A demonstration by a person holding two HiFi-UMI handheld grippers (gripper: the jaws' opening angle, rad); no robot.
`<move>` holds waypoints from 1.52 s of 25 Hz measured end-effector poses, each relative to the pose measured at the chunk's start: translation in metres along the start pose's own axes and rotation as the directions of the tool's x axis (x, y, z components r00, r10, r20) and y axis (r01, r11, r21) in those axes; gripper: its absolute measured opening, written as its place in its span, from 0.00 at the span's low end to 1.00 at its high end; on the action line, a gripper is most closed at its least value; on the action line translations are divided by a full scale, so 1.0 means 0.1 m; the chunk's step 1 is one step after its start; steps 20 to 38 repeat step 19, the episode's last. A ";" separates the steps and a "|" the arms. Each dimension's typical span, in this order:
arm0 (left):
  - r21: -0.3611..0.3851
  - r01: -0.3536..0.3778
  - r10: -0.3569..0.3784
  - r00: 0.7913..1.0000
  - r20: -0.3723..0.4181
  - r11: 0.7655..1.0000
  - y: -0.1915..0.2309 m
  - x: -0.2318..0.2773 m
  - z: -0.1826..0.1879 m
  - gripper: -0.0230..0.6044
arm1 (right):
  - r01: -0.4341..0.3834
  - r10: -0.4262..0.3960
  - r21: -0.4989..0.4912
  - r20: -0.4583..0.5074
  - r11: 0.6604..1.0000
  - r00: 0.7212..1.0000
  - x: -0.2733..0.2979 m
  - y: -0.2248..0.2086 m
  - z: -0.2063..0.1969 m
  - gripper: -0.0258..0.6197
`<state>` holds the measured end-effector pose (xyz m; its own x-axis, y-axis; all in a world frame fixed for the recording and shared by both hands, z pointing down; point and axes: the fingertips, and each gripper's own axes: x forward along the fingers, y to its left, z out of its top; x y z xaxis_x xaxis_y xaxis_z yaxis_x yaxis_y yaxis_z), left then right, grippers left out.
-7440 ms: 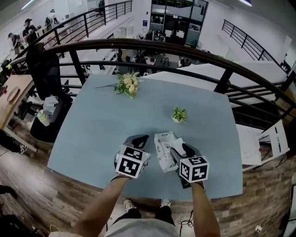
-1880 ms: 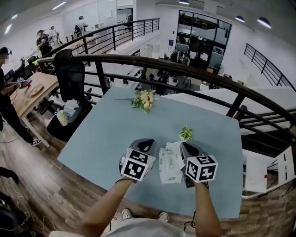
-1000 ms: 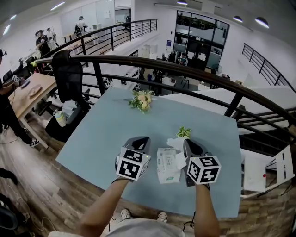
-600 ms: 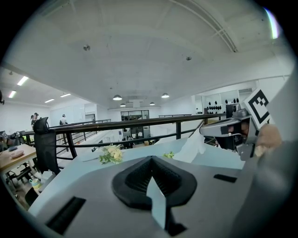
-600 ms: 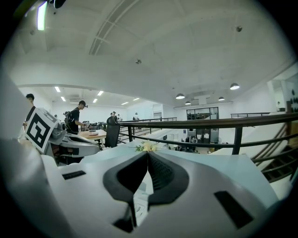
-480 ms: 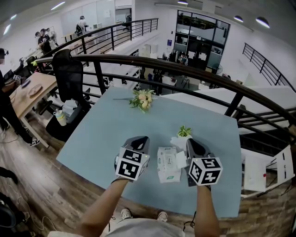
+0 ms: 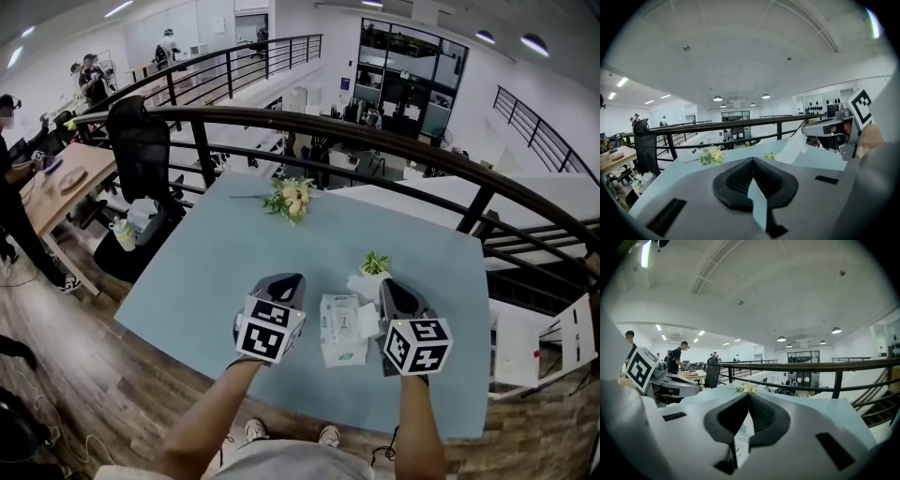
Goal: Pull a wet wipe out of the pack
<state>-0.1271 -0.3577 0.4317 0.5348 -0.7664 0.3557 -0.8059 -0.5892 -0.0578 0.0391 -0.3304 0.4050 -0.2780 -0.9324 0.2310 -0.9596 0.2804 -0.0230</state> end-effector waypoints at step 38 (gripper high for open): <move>0.002 -0.003 0.003 1.000 -0.014 1.000 -0.06 -0.07 0.00 0.03 | -0.008 0.008 0.001 0.012 1.000 1.000 -0.08 0.02 0.04 0.05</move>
